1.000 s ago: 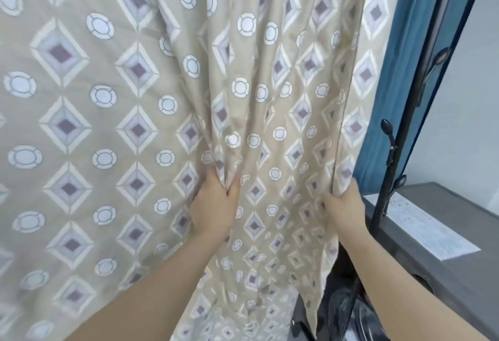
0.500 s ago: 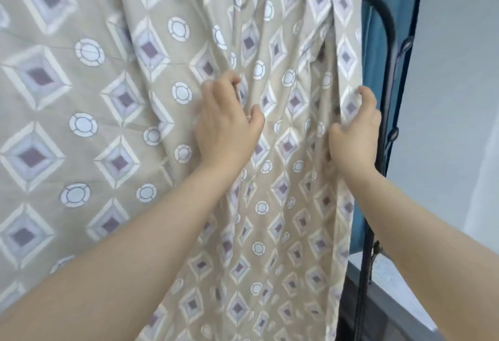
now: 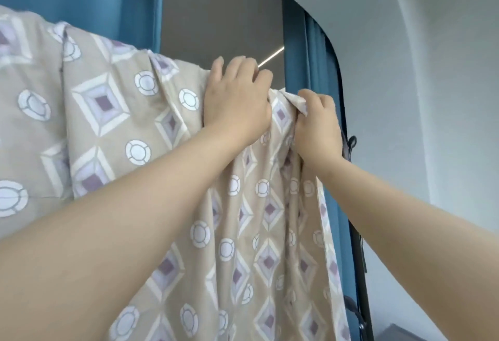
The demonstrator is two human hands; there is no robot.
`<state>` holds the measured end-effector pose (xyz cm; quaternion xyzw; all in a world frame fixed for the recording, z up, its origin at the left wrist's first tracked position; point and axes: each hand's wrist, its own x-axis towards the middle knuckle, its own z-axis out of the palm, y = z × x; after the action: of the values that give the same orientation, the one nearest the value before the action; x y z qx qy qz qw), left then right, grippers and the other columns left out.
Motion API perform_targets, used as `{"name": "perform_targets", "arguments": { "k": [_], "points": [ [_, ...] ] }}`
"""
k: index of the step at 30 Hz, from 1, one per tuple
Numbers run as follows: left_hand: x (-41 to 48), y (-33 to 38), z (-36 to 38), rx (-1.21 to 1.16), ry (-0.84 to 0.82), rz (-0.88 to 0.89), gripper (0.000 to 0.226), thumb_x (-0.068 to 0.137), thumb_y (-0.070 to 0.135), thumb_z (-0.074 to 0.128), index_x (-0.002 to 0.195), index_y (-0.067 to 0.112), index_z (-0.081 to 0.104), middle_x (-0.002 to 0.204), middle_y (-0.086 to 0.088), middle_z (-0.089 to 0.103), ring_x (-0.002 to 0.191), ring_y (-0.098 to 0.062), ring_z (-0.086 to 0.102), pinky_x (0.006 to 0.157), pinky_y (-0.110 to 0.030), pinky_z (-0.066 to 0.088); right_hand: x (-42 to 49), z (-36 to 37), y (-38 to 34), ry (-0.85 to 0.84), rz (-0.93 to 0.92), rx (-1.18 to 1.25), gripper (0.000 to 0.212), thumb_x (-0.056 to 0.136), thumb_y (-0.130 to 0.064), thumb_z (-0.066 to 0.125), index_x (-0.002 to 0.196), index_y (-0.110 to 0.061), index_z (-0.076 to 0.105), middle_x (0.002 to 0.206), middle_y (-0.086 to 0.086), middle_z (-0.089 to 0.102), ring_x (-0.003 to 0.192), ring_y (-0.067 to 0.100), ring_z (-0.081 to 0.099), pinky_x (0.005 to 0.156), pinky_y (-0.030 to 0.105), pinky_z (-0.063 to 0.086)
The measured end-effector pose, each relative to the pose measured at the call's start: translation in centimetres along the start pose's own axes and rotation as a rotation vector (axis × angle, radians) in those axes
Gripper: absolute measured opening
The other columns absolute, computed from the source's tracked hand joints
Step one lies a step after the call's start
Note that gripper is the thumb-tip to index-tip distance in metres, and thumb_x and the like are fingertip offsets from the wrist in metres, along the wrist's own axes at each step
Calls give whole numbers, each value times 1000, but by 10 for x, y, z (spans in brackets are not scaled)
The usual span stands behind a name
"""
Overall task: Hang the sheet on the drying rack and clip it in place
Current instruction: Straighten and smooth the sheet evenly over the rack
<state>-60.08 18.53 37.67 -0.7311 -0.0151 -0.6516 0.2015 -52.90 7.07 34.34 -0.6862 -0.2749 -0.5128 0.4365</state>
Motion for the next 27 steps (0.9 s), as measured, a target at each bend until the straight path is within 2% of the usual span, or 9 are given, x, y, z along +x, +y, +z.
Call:
{"name": "perform_targets", "arguments": {
  "k": [2, 5, 10, 13, 15, 19, 21, 24, 27],
  "points": [
    [16, -2, -1, -7, -90, -74, 36, 88, 20, 41, 122, 16, 51, 124, -8, 50, 121, -27, 43, 110, -43, 15, 15, 0, -1, -26, -35, -39, 45, 90, 0, 33, 127, -16, 51, 127, 5, 45, 104, 27, 51, 82, 42, 50],
    [36, -3, 3, 30, -214, -162, 31, 90, 24, 37, 118, 19, 51, 117, -8, 57, 107, -29, 54, 98, -41, 26, 39, 2, 1, -68, -72, -126, 37, 88, 0, 34, 116, -8, 58, 114, 11, 54, 100, 35, 55, 83, 44, 51],
    [50, 7, 18, 132, -309, -161, 28, 94, 27, 32, 108, 23, 56, 110, -6, 62, 103, -27, 55, 80, -36, 24, 83, 7, 8, -178, -42, -125, 19, 90, -15, 47, 75, -10, 58, 85, 9, 63, 74, 25, 54, 59, 31, 42],
    [62, 21, 28, 106, -370, -169, 27, 95, 24, 34, 108, 22, 57, 112, -6, 61, 94, -27, 53, 73, -32, 26, 102, 9, 9, -357, 184, 187, 25, 89, -8, 47, 64, -13, 46, 66, 7, 47, 57, 17, 41, 53, 23, 36],
    [67, 28, 34, 106, -382, -185, 25, 94, 21, 37, 107, 21, 58, 112, -6, 60, 88, -27, 50, 69, -32, 29, 111, 8, 10, -411, 381, 433, 20, 91, -7, 47, 72, -12, 49, 63, 4, 42, 52, 13, 37, 47, 19, 34],
    [64, 34, 50, 199, -313, -134, 23, 95, 20, 33, 97, 21, 56, 109, -6, 63, 88, -25, 53, 67, -31, 26, 131, 8, 32, -502, 684, 710, 21, 93, -7, 36, 83, -8, 54, 76, 4, 56, 63, 16, 53, 64, 26, 47],
    [63, 35, 54, 220, -288, -117, 25, 98, 22, 29, 91, 23, 53, 108, -5, 63, 89, -24, 54, 70, -32, 24, 140, 10, 49, -440, 813, 799, 23, 91, -8, 38, 95, -8, 61, 81, 0, 59, 67, 14, 56, 69, 23, 52],
    [64, 38, 57, 219, -272, -122, 27, 99, 25, 28, 86, 24, 51, 104, -6, 64, 85, -25, 51, 71, -32, 24, 143, 6, 77, -283, 948, 884, 18, 92, -11, 43, 76, -10, 51, 64, -3, 49, 38, 12, 51, 37, 14, 43],
    [66, 41, 60, 221, -253, -109, 32, 100, 31, 29, 93, 22, 59, 103, -6, 65, 94, -28, 57, 71, -32, 23, 143, 1, 106, -159, 985, 952, 28, 94, -10, 38, 66, -11, 41, 49, -3, 42, 17, 11, 38, 25, 13, 33]
  ]
}}
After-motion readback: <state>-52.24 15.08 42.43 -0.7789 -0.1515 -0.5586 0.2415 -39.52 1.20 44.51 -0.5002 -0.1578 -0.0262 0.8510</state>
